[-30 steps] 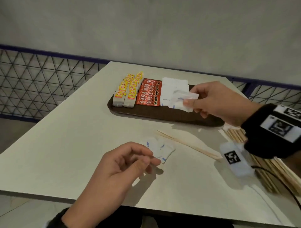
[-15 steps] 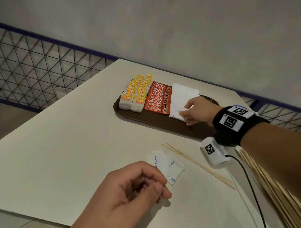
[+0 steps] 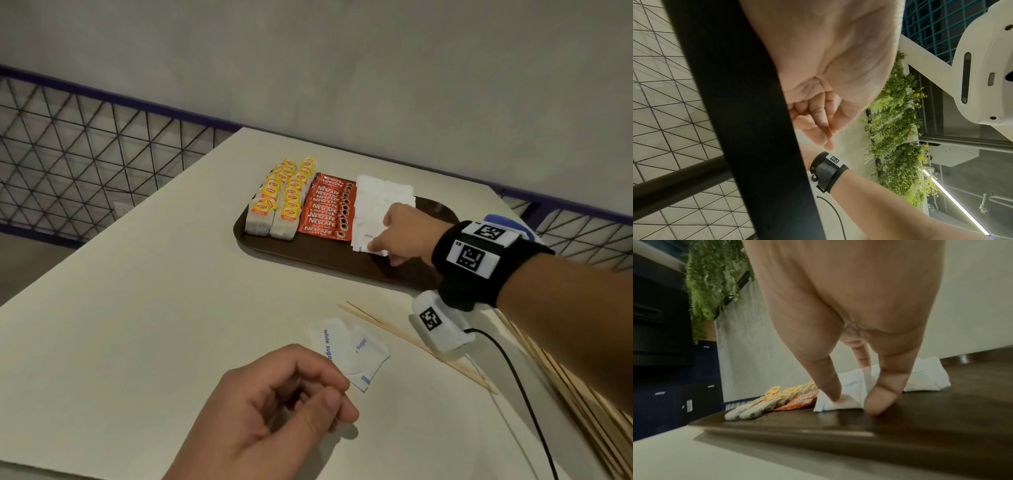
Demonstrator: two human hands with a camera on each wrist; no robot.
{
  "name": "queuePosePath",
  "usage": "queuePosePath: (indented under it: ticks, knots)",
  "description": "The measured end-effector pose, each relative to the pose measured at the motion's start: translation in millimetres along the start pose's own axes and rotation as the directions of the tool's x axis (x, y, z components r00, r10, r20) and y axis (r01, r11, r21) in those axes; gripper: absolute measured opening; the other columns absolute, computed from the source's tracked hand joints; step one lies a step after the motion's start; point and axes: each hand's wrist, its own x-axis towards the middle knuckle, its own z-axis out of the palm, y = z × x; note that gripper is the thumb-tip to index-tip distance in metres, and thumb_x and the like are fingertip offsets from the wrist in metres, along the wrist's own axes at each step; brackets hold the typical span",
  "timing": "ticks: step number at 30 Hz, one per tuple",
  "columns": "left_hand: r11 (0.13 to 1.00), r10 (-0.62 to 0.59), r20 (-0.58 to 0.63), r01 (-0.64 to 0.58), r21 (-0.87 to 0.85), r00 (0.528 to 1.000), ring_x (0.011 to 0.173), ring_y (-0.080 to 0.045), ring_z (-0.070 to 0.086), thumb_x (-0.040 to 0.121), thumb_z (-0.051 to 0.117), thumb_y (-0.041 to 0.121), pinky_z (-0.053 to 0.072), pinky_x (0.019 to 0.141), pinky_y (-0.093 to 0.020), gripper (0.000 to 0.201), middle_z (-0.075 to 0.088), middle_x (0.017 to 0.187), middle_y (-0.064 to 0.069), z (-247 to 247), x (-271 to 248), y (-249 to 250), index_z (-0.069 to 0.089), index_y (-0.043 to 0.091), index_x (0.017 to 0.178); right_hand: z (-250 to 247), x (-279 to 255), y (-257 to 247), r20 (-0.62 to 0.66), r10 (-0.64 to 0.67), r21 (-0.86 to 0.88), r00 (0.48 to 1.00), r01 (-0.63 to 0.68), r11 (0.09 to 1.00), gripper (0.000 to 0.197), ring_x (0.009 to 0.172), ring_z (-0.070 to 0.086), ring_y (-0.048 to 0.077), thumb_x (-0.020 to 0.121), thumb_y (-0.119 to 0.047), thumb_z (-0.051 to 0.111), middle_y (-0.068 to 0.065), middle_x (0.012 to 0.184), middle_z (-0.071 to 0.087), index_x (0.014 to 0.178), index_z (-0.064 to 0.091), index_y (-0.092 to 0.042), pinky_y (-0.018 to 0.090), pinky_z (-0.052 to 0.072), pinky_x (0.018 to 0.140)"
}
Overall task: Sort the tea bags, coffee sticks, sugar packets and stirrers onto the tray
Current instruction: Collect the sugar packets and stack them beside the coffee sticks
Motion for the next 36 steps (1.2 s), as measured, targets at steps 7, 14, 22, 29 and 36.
queuePosePath:
  ticks: [7,14,22,29,36]
  knots:
    - [1.000,0.023,-0.003,-0.023,0.003,1.000,0.071,-0.018,0.072,0.073,0.069,0.042,0.055,0.070,-0.022,0.016,0.078,0.081,-0.010,0.1,0.8,0.3,0.075,0.030,0.083,4.0,-9.4,7.7,-0.035,-0.180,-0.228,0.983,0.168,0.959,0.043,0.091,0.061,0.022,0.095,-0.025,0.069,0.008,0.120,0.059,0.131,0.048,-0.018,0.027,0.055,0.062]
    - [1.000,0.015,-0.044,-0.015,0.005,0.999,0.066,-0.019,0.070,0.067,0.070,0.041,0.053,0.064,-0.018,0.016,0.077,0.074,-0.012,3.9,1.8,4.0,0.076,0.028,0.075,6.6,0.7,11.8,-0.083,-0.171,-0.269,0.982,0.143,0.953,0.064,0.107,0.058,0.024,0.093,-0.037,0.071,0.011,0.131,0.057,0.144,0.038,-0.016,0.034,0.054,0.088]
    - [1.000,0.008,-0.023,-0.008,-0.016,1.000,0.066,-0.021,0.071,0.075,0.063,0.009,0.054,0.067,-0.018,0.021,0.076,0.073,-0.014,3.6,2.1,4.4,0.075,0.025,0.072,6.2,-4.1,16.1,-0.117,-0.312,-0.205,0.943,0.285,0.936,0.009,0.088,0.058,0.020,0.095,-0.015,0.063,0.007,0.106,0.063,0.103,0.060,-0.013,0.022,0.039,0.062]
    - [0.998,-0.022,-0.050,0.019,-0.064,0.999,0.063,-0.019,0.071,0.071,0.055,0.002,0.052,0.063,-0.016,0.025,0.075,0.071,-0.018,6.2,1.3,7.5,0.074,0.018,0.069,8.1,0.2,12.6,-0.016,-0.301,-0.290,0.953,0.284,0.914,0.010,0.096,0.057,0.022,0.097,-0.016,0.063,0.007,0.114,0.063,0.105,0.063,-0.010,0.028,0.043,0.079]
    - [0.997,0.078,-0.166,-0.079,0.000,0.983,0.086,-0.018,0.073,0.075,0.056,-0.001,0.056,0.074,-0.023,0.031,0.076,0.095,-0.008,5.1,0.7,8.5,0.075,0.022,0.083,-2.3,-61.4,-2.4,-0.075,-0.397,-0.080,0.915,0.391,0.917,0.014,0.079,0.060,0.009,0.097,-0.026,0.066,-0.005,0.088,0.064,0.089,0.068,-0.015,0.019,0.042,0.061]
